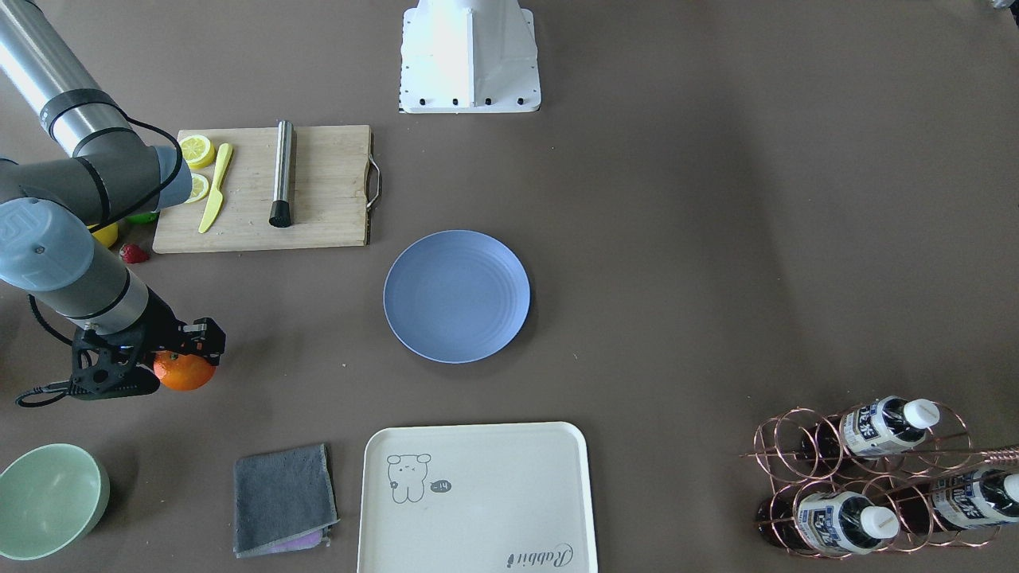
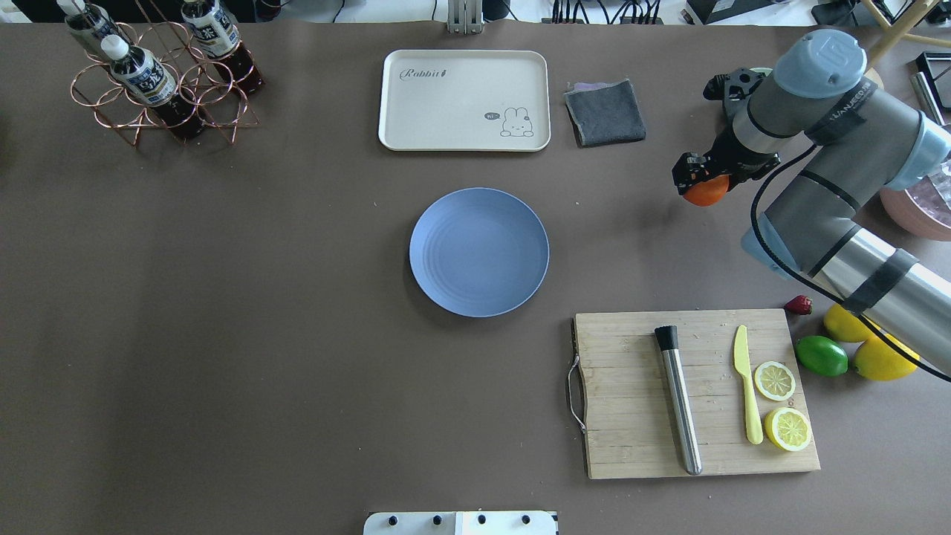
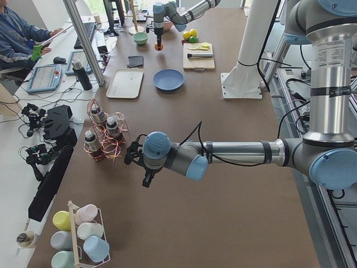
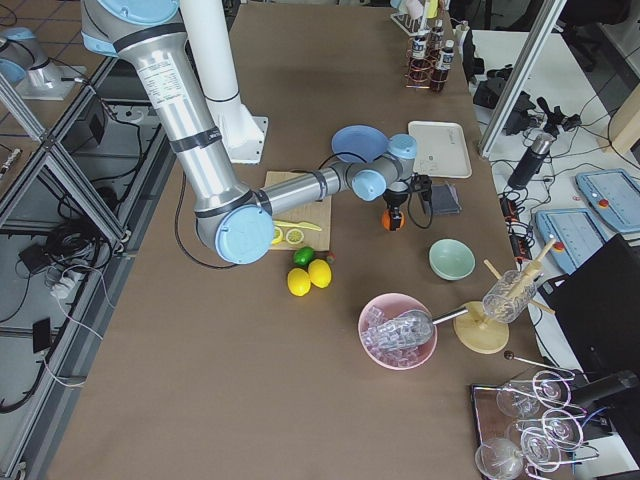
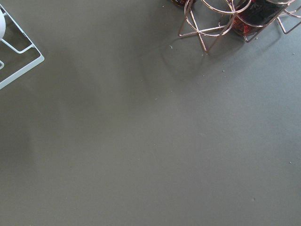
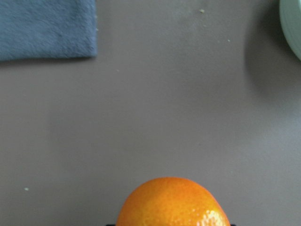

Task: Pick orange to plate
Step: 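Carry the tangerine with the right gripper over the blue plate, then lower the tangerine onto the plate and open the right gripper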

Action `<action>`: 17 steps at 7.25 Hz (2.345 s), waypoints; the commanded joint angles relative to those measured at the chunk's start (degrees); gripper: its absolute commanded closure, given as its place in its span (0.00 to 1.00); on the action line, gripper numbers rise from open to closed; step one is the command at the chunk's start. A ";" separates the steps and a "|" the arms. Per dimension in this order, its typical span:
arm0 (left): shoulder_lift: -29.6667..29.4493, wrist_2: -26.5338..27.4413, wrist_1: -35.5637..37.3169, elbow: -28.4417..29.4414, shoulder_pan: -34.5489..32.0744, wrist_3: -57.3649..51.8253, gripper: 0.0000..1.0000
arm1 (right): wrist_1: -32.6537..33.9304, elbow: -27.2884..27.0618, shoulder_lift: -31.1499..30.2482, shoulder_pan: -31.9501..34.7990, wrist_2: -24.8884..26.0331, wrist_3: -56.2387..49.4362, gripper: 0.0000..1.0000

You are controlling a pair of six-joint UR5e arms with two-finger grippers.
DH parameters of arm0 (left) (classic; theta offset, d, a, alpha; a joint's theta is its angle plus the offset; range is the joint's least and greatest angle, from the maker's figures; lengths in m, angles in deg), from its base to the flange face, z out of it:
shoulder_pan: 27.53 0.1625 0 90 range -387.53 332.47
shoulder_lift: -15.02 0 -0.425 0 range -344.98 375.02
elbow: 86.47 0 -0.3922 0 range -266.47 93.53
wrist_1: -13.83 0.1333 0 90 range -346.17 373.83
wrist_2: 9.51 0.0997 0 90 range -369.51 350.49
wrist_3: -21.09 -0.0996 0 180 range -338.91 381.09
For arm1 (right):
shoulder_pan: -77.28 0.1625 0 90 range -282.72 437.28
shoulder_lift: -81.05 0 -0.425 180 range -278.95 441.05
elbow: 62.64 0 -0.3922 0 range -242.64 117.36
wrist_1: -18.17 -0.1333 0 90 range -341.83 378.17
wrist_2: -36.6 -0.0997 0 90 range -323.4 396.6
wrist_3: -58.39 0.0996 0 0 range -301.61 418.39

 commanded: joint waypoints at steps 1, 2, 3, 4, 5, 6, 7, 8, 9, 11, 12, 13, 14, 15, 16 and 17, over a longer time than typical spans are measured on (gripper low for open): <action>0.00 0.00 0.07 0.21 0.01 0.00 0.02 | 0.27 -2.11 5.67 -4.28 0.00 14.53 1.00; 0.00 0.00 0.16 0.21 0.01 0.00 0.02 | 1.05 -1.94 10.13 -9.02 3.67 23.56 1.00; 0.00 0.00 0.25 0.30 0.01 0.00 0.02 | 6.46 -1.16 15.92 -14.11 10.49 29.14 1.00; 0.17 -0.09 0.25 0.39 0.01 0.09 0.02 | 11.29 -0.54 19.63 -16.86 12.39 30.67 1.00; 0.70 -0.09 0.25 0.30 0.10 0.17 0.02 | 11.69 0.59 21.50 -19.50 14.15 33.47 1.00; 0.70 -0.26 0.25 0.30 0.18 0.17 0.02 | 11.52 4.52 23.87 -21.53 17.12 33.85 1.00; 0.70 -0.26 0.25 0.39 0.19 0.35 0.02 | 11.35 6.39 24.41 -21.89 17.41 33.68 1.00; 0.70 -0.35 0.25 0.30 0.19 0.35 0.02 | 11.34 6.49 24.33 -22.16 17.42 33.50 1.00; 0.70 -0.44 0.25 0.39 0.27 0.52 0.02 | 11.34 6.58 24.33 -22.25 17.42 33.24 1.00; 0.62 -0.35 0.25 0.48 0.27 0.53 0.02 | 11.34 6.41 24.42 -22.95 17.42 33.85 0.48; 0.62 -0.35 0.25 0.48 0.27 0.53 0.02 | 11.34 6.23 24.33 -23.13 17.76 33.07 0.00; 0.70 -0.18 0.25 0.65 0.27 0.53 0.02 | 11.34 5.45 24.50 -22.87 17.94 32.54 0.00; 0.88 -0.18 0.33 0.65 0.27 0.53 0.02 | 11.52 4.74 24.85 -21.04 17.16 31.23 0.00; 0.88 -0.18 0.33 0.74 0.27 0.27 0.02 | 12.04 3.52 24.77 -17.71 13.93 28.08 0.00; 0.71 -0.18 0.33 0.74 0.10 0.09 0.02 | 12.74 2.03 24.16 -12.72 8.85 24.74 0.00; 0.62 0.08 0.33 0.65 0.10 0.00 0.02 | 15.27 0.10 22.59 -7.36 4.28 17.84 0.00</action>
